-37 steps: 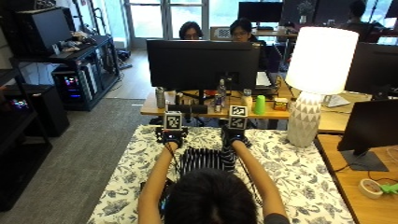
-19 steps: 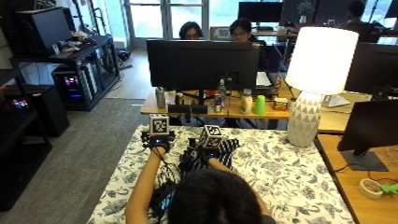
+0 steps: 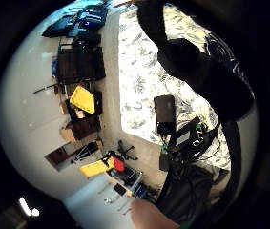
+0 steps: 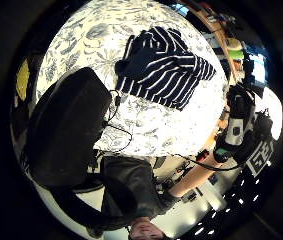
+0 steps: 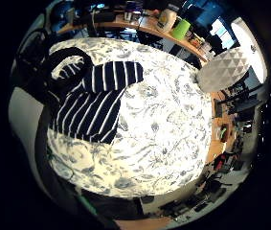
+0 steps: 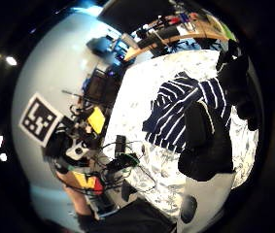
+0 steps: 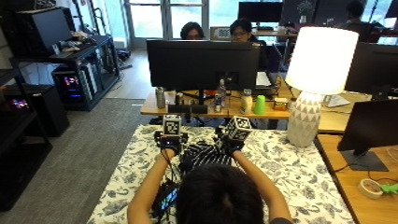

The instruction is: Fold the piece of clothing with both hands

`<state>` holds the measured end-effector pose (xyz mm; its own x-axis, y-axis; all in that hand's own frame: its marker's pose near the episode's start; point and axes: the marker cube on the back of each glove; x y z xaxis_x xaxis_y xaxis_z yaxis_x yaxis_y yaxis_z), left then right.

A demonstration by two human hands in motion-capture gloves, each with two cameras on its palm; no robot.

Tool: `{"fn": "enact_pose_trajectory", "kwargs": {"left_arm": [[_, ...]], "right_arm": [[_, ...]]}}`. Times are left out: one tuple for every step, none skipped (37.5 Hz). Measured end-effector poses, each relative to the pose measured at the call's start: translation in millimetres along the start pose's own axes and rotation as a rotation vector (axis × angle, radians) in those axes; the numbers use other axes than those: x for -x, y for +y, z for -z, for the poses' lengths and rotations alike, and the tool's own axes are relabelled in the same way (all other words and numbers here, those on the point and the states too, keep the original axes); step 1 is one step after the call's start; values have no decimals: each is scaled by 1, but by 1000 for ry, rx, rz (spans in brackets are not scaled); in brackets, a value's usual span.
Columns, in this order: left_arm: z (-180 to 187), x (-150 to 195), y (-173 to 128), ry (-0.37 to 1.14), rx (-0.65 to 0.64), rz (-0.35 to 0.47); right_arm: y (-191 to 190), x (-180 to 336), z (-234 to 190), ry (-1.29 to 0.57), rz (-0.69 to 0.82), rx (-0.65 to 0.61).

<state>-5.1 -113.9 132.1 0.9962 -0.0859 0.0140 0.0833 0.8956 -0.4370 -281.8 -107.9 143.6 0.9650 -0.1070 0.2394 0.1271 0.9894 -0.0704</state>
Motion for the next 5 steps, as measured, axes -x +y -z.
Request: {"fn": "enact_pose_trajectory", "kwargs": {"left_arm": [[2, -3, -4, -5, -55, -14], [4, -5, -8, -9, -122, -17], [6, -7, -11, -13, -184, -13], [8, -8, -13, -16, -226, -8], [8, -8, -14, -18, -246, -5]], "right_arm": [[-3, 0, 0, -30, 71, -56], [-6, 0, 0, -58, 134, -104], [-8, 0, -1, -79, 173, -132], [-8, 0, -1, -92, 191, -143], [-8, -1, -2, -98, 197, -146]]}}
